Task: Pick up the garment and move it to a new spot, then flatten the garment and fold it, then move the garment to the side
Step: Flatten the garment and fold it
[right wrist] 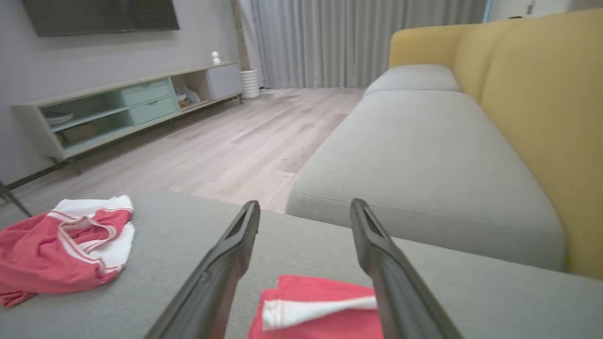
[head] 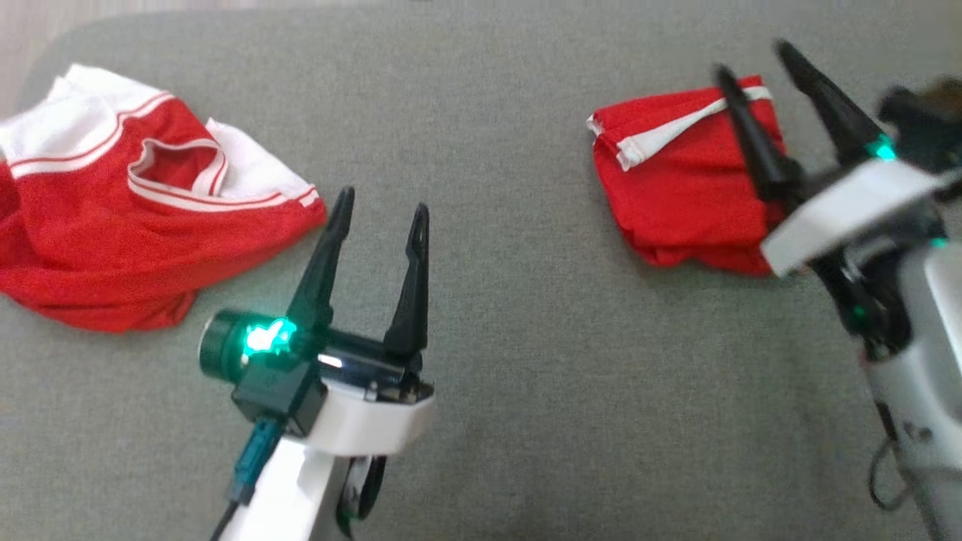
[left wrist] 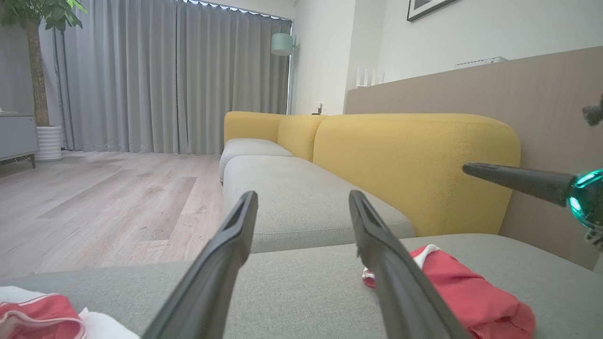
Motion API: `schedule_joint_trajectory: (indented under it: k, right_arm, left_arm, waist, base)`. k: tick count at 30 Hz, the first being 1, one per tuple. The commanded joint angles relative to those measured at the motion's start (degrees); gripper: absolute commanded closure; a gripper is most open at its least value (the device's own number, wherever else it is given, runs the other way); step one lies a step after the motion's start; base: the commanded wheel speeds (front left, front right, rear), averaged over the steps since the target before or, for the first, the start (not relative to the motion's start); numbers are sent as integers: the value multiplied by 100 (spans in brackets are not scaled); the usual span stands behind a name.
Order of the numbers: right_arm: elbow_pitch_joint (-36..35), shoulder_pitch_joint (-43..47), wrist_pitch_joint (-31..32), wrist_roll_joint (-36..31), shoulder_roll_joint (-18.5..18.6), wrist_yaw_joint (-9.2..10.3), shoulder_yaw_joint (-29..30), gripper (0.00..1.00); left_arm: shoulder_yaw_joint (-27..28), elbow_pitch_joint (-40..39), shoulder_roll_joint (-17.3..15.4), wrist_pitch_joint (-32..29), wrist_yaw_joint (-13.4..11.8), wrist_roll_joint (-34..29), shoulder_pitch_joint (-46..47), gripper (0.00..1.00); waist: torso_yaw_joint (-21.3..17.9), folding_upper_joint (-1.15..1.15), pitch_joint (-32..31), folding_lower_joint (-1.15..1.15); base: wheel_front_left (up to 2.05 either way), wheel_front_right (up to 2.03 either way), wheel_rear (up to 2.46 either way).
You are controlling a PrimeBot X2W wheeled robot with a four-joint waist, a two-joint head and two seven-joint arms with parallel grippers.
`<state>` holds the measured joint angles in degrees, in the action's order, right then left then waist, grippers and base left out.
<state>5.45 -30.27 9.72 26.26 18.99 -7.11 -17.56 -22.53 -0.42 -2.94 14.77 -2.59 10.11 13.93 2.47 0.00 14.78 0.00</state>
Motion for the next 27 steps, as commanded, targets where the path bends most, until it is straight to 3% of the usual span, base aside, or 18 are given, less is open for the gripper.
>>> schedule_joint_trajectory:
  k: [1,8,9,10,11,17,27]
  right_arm:
    - [-69,356,-93,-82,51,-37,205,0]
    - [570,1420,-464,-303,98,-37,1214,0]
    - [648,1544,-541,-285,102,-37,1271,5]
    - [700,1655,-613,-298,110,-37,1282,57]
    - [752,1753,-703,-305,123,-37,1260,100]
    - [1135,1774,-1084,-189,196,-37,812,100]
    - [2505,0,-752,-197,456,-37,-215,100]
  left_arm:
    - [134,-179,5,23,-41,44,-98,0]
    - [165,-247,6,23,-64,52,-435,0]
    - [177,-267,6,23,-76,64,-483,0]
    - [197,-282,6,23,-93,85,-539,0]
    - [218,-286,6,23,-107,104,-599,0]
    - [271,-255,6,23,-152,233,-901,0]
    - [-63,-256,6,23,-100,402,-575,0]
  waist:
    - [-10,0,-173,0]
    - [122,0,-507,0]
    - [147,0,-545,0]
    - [161,0,-580,0]
    - [173,0,-619,0]
    - [250,0,-712,0]
    - [835,0,-134,0]
  base:
    - [0,0,0]
    - [0,0,0]
    - [0,0,0]
    - [0,0,0]
    - [0,0,0]
    - [0,0,0]
    - [0,0,0]
